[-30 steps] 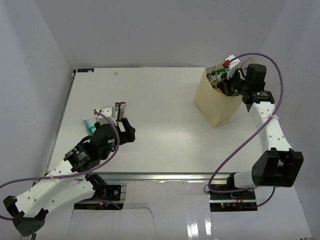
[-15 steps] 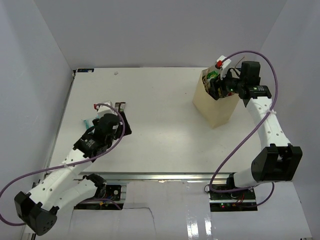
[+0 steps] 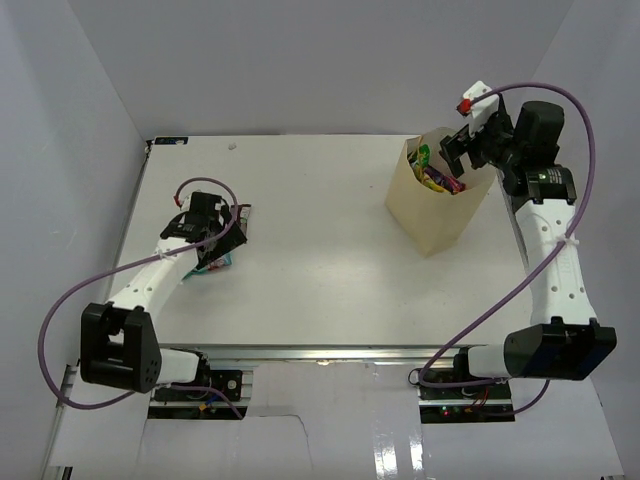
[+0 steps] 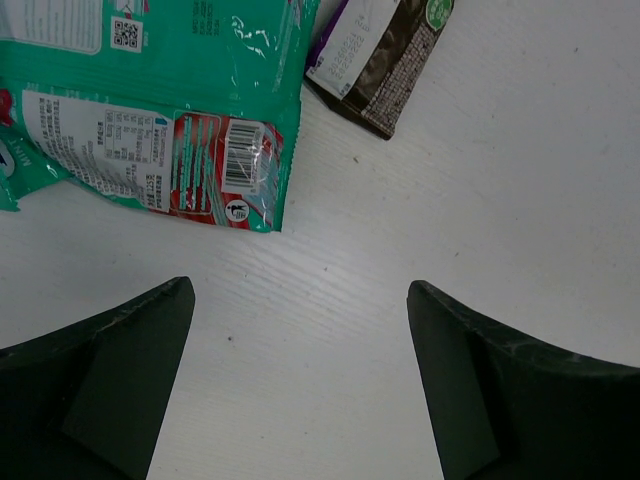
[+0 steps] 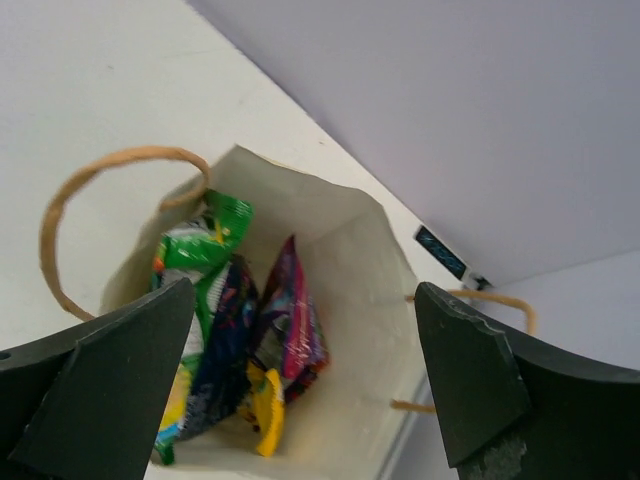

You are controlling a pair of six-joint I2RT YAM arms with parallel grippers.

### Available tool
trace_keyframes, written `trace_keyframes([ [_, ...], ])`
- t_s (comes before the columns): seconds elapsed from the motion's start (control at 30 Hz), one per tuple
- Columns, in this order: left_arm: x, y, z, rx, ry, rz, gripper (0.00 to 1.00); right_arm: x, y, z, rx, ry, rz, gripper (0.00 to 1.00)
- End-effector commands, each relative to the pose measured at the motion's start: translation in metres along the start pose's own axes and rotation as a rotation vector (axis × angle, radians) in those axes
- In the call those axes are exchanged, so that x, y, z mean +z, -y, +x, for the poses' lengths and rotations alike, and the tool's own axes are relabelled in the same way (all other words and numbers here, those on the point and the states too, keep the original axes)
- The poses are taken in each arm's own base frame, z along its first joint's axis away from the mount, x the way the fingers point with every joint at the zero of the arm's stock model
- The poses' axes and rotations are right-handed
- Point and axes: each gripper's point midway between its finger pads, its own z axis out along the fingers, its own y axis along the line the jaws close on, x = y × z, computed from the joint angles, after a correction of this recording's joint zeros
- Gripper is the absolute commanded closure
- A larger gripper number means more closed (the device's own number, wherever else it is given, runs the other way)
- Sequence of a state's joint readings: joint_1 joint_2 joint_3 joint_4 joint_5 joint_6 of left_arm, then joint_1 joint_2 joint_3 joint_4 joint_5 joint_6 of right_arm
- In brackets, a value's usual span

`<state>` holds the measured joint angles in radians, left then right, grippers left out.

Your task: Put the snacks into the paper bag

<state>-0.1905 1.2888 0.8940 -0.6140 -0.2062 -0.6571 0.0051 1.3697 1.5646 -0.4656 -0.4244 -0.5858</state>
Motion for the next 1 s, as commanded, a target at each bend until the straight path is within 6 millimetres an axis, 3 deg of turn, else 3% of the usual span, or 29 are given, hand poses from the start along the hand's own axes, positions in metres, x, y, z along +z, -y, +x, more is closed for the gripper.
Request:
trace_keyframes([
  [0.0,0.006,0.002,-0.020,-0.024,0.021,-0.043,0.02,-0.028,0.016,-0.005,-0.109,0.016,0.080,0.05],
  [0.03,0.008,0.005,-0.031,-0.004,0.041,-0.046,0.02,-0.032,0.007,0.008,-0.119,-0.002,0.066,0.06],
  [0.17,0.035,0.009,-0.037,0.147,-0.005,-0.086,0.02,-0.037,-0.013,0.038,-0.127,-0.038,0.022,0.07],
  [0.23,0.056,-0.002,-0.028,0.227,-0.075,-0.155,0.05,-0.041,-0.017,0.047,-0.110,-0.047,0.021,0.07],
  [0.27,0.059,0.000,-0.035,0.234,-0.070,-0.172,0.06,-0.044,-0.019,0.049,-0.105,-0.045,0.020,0.07],
  [0.53,0.073,-0.037,-0.030,0.275,-0.079,-0.385,0.09,-0.052,-0.017,0.076,-0.020,-0.081,0.031,0.07],
  [0.7,0.083,-0.056,-0.013,0.323,-0.130,-0.455,0.17,-0.051,-0.019,0.076,0.034,-0.070,0.019,0.07],
  [0.8,0.087,-0.061,-0.007,0.341,-0.149,-0.470,0.38,-0.052,-0.015,0.071,0.056,-0.058,0.027,0.07],
  [0.97,0.087,-0.058,-0.009,0.358,-0.142,-0.449,0.54,-0.070,0.016,0.037,0.098,-0.015,0.149,0.06],
])
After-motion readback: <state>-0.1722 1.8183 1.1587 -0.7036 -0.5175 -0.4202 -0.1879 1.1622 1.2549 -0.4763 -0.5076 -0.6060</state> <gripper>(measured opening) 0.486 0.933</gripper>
